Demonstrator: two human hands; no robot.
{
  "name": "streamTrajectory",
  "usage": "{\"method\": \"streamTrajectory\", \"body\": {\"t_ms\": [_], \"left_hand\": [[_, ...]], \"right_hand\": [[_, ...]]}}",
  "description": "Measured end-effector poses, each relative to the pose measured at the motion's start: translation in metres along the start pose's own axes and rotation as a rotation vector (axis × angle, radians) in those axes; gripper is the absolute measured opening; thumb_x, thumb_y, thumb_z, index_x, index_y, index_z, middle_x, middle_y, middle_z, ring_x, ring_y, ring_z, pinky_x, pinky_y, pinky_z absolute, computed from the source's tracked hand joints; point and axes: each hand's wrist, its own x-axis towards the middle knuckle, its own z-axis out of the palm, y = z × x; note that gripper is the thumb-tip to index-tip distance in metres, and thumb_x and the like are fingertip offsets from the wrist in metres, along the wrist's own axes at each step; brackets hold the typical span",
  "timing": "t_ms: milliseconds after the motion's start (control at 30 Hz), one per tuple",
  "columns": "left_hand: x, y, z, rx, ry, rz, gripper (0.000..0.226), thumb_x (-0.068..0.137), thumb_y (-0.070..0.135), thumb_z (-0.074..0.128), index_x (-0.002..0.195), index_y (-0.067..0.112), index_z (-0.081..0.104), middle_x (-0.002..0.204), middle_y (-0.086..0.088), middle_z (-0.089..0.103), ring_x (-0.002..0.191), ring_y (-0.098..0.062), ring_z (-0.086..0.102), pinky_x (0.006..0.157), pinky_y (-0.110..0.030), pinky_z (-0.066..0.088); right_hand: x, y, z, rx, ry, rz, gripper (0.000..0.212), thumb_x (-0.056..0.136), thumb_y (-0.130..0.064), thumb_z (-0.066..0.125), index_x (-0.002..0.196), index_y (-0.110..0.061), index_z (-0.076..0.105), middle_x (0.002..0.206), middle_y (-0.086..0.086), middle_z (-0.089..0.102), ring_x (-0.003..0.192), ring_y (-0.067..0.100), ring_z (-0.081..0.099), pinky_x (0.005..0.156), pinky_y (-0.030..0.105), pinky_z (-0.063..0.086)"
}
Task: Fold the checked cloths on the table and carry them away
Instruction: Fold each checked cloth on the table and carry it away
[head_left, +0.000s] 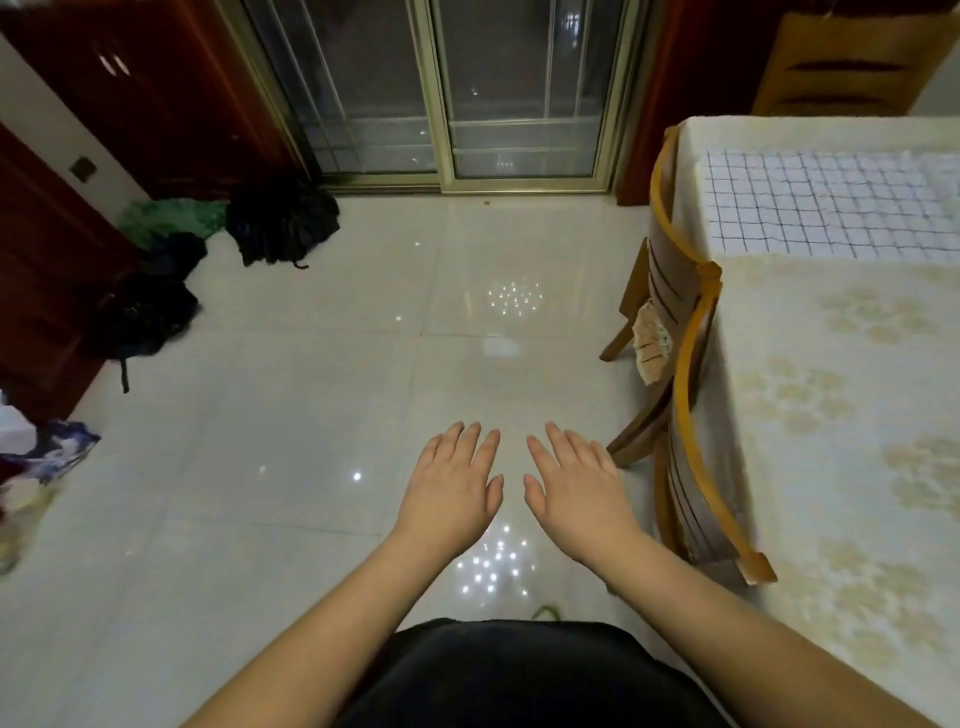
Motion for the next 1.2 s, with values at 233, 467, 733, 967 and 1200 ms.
{"method": "streamTrajectory", "body": {"t_ms": [233, 467, 733, 967, 1200], "left_hand": [[0.084, -0.017, -0.007, -0.001, -0.038, 0.094, 0.057, 0.088, 0.043, 0.033, 0.129, 0.015, 0.06, 0.128, -0.009, 0.063, 0.119, -0.028, 0.059, 0.097, -0.042, 0.048], [0.189, -0.055, -0.014, -0.069, -0.014, 0.179, 0.057, 0.092, 0.042, 0.029, 0.138, 0.015, 0.051, 0.144, -0.011, 0.049, 0.13, -0.029, 0.049, 0.105, -0.043, 0.041], [0.301, -0.108, -0.048, -0.059, -0.003, 0.308, 0.063, 0.093, 0.045, 0.019, 0.145, 0.017, 0.04, 0.153, -0.01, 0.037, 0.137, -0.029, 0.04, 0.111, -0.043, 0.033], [0.391, -0.11, -0.064, -0.005, -0.046, 0.36, 0.057, 0.1, 0.045, 0.025, 0.153, 0.024, 0.02, 0.159, -0.003, 0.025, 0.144, -0.026, 0.024, 0.117, -0.043, 0.017], [0.5, -0.066, -0.075, 0.018, -0.038, 0.45, 0.061, 0.09, 0.046, 0.022, 0.135, 0.018, 0.053, 0.134, -0.006, 0.058, 0.123, -0.028, 0.054, 0.101, -0.044, 0.042]], "right_hand": [[0.067, 0.022, -0.019, 0.014, -0.004, 0.097, 0.075, 0.087, -0.05, 0.002, 0.151, -0.02, 0.029, 0.156, 0.009, 0.03, 0.142, 0.027, 0.031, 0.115, 0.045, 0.022], [0.163, 0.029, -0.037, 0.032, 0.016, 0.17, 0.057, 0.1, -0.046, 0.023, 0.153, -0.023, 0.023, 0.16, 0.005, 0.021, 0.145, 0.023, 0.023, 0.118, 0.043, 0.016], [0.267, 0.023, -0.073, -0.006, 0.066, 0.255, 0.056, 0.098, -0.046, 0.031, 0.147, -0.02, 0.037, 0.153, 0.007, 0.036, 0.138, 0.024, 0.037, 0.11, 0.043, 0.031], [0.326, 0.058, -0.1, 0.035, 0.107, 0.399, 0.056, 0.087, -0.045, 0.034, 0.123, -0.015, 0.064, 0.123, 0.01, 0.065, 0.11, 0.028, 0.063, 0.088, 0.043, 0.052], [0.386, 0.137, -0.124, 0.08, 0.192, 0.47, 0.055, 0.088, -0.045, 0.032, 0.123, -0.016, 0.063, 0.122, 0.006, 0.065, 0.112, 0.027, 0.061, 0.089, 0.044, 0.051]]}}
